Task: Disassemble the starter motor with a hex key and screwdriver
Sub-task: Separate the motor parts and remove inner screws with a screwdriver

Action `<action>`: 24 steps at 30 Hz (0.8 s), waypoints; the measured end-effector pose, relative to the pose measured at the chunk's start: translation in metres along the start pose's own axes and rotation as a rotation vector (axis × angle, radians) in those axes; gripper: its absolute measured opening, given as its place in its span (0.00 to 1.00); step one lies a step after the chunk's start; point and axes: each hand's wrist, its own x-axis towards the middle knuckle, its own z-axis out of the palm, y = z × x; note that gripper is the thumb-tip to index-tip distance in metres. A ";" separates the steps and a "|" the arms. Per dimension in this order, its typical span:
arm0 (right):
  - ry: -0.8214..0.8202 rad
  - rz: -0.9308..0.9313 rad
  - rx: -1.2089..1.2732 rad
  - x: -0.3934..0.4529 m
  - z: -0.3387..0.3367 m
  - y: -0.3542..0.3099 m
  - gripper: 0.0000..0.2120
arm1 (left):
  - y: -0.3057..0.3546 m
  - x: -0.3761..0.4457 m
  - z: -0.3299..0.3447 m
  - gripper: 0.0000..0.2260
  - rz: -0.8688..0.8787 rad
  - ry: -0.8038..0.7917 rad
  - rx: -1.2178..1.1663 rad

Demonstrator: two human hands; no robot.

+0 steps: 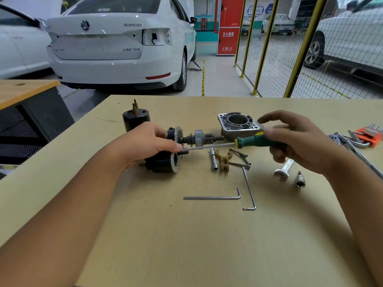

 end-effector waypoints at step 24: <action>0.051 0.265 0.083 0.010 -0.007 0.008 0.14 | 0.017 -0.030 -0.026 0.24 0.058 -0.015 0.556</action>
